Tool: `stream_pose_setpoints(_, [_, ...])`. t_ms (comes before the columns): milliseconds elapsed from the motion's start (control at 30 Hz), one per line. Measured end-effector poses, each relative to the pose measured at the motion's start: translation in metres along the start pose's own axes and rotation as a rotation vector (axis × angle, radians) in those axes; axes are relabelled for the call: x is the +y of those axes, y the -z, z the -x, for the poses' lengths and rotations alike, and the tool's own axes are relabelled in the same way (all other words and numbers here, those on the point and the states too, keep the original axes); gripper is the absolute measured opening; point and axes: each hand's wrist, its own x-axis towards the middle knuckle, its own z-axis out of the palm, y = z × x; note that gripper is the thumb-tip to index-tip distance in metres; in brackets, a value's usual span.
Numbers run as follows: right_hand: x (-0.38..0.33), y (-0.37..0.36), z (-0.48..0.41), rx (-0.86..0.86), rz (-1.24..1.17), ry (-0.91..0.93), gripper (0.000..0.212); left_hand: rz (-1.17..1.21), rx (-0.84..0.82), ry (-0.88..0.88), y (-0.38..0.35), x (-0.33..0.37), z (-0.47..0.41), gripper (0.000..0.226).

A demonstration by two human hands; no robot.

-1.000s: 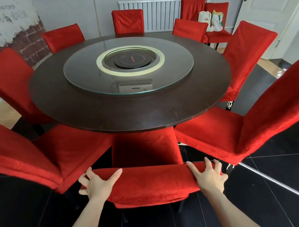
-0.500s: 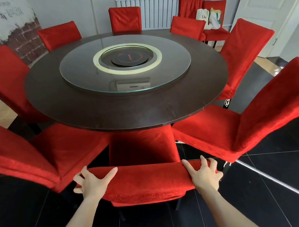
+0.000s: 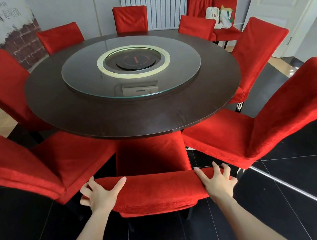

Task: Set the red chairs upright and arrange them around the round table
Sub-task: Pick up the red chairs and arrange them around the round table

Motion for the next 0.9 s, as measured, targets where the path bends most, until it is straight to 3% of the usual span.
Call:
stream_pose_setpoints(400, [0.024, 0.038, 0.004, 0.015, -0.164, 0.071, 0.081, -0.15, 0.053, -0.117, -0.019, 0.041, 0.051, 0.113])
stream_pose_setpoints(600, [0.05, 0.11, -0.017, 0.076, -0.209, 0.149, 0.078, -0.017, 0.079, -0.257, -0.059, 0.099, 0.113, 0.096])
stream_pose_setpoints(900, [0.126, 0.266, -0.076, 0.116, -0.257, 0.283, 0.075, 0.169, 0.081, -0.304, -0.172, 0.198, 0.239, 0.093])
